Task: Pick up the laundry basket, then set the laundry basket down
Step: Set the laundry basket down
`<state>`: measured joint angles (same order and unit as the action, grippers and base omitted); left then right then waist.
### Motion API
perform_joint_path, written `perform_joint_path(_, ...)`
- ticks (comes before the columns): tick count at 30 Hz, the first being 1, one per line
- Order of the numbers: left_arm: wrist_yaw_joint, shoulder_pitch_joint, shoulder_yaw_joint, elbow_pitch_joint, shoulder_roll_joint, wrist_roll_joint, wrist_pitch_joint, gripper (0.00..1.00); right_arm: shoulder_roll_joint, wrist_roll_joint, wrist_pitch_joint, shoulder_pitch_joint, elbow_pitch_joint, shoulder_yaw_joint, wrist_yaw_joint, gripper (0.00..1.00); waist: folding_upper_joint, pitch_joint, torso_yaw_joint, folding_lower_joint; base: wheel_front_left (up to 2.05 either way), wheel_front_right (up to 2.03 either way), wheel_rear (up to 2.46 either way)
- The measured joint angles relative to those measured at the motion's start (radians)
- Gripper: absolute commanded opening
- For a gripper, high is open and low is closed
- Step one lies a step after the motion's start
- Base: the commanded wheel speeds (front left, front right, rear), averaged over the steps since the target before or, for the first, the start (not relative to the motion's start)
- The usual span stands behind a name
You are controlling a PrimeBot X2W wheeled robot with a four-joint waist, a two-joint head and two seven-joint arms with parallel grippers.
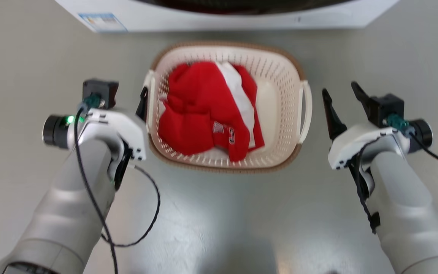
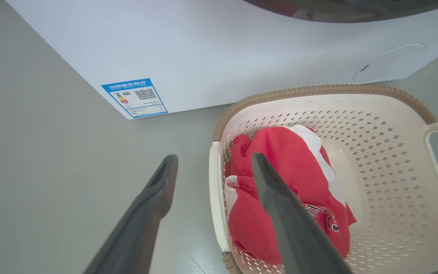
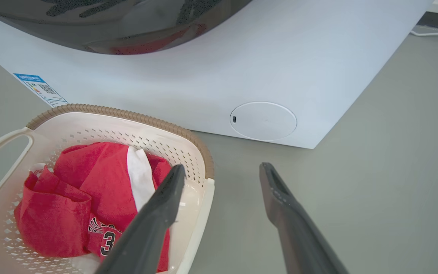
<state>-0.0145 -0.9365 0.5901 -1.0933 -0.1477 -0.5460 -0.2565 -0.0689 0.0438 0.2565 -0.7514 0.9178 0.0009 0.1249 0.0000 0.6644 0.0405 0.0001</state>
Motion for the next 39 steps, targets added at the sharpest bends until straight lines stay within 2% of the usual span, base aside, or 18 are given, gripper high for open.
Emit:
perform_joint_path(7,0.003,0.107,-0.050,0.059,-0.024,0.011,0.000,1.00,0.004,0.041,0.000,0.075,-0.039,-0.063,0.000,1.00,0.0000,-0.136,0.006,0.0000,0.00,0.00,0.00)
perform_joint_path(12,0.006,0.237,-0.123,0.133,-0.055,0.020,0.000,1.00,0.009,0.053,0.000,0.144,-0.076,-0.066,0.000,1.00,0.0000,-0.261,0.002,0.0000,0.00,0.00,0.00)
perform_joint_path(19,0.016,0.407,-0.200,0.237,-0.059,0.056,0.001,1.00,0.012,0.062,-0.001,0.265,-0.148,-0.069,0.000,1.00,0.0000,-0.409,-0.004,0.0000,0.00,0.00,0.00)
perform_joint_path(25,0.016,0.563,-0.272,0.361,-0.059,0.092,0.001,1.00,0.014,0.052,-0.001,0.388,-0.261,-0.061,0.000,1.00,0.0001,-0.538,-0.006,0.0000,0.00,0.00,0.00)
perform_joint_path(32,0.016,0.714,-0.349,0.489,-0.054,0.134,0.001,1.00,0.017,0.026,-0.001,0.514,-0.355,-0.050,0.000,1.00,0.0001,-0.632,-0.018,-0.0001,0.00,0.00,0.00)
perform_joint_path(39,0.014,0.826,-0.394,0.601,-0.046,0.190,0.001,1.00,0.018,0.016,-0.001,0.618,-0.456,-0.053,0.000,1.00,0.0001,-0.669,-0.032,-0.0001,0.00,0.00,0.00)
